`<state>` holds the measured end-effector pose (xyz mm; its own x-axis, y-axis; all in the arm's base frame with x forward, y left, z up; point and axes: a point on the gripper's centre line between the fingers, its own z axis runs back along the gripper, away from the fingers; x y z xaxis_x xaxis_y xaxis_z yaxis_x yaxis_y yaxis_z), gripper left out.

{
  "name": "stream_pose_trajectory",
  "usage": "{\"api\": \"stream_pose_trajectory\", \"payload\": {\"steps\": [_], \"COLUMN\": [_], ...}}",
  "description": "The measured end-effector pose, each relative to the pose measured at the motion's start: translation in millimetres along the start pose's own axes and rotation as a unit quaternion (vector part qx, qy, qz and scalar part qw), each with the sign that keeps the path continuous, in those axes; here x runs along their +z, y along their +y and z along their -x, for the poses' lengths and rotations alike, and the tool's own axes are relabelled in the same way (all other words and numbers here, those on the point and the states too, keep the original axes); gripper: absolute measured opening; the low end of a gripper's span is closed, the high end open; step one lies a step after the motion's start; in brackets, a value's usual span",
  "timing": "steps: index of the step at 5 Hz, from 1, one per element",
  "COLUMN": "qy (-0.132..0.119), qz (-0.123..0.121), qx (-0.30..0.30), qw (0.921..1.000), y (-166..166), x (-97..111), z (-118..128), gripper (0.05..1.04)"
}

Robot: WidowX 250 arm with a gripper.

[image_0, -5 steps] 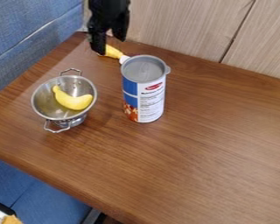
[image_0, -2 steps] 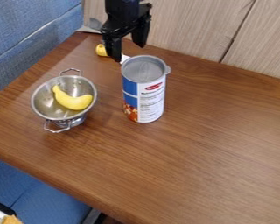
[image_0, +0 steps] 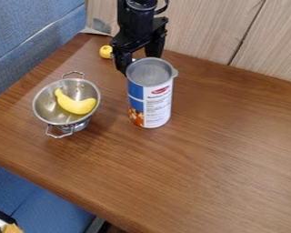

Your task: Move the can in the middle bottom of the table

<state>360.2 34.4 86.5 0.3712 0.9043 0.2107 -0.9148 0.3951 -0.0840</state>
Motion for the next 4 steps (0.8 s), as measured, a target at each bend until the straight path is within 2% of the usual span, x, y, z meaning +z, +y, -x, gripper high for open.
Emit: {"api": "stream_pose_trajectory", "payload": {"steps": [2,4], "qy": [0.01,0.023], "qz": [-0.001,-0.012], "qx": [-0.039,-0.096], "qw": [0.9992,0.995], "y": [14,42], "x": [6,5], "z": [27,62], "gripper": [1.0,1.001]}}
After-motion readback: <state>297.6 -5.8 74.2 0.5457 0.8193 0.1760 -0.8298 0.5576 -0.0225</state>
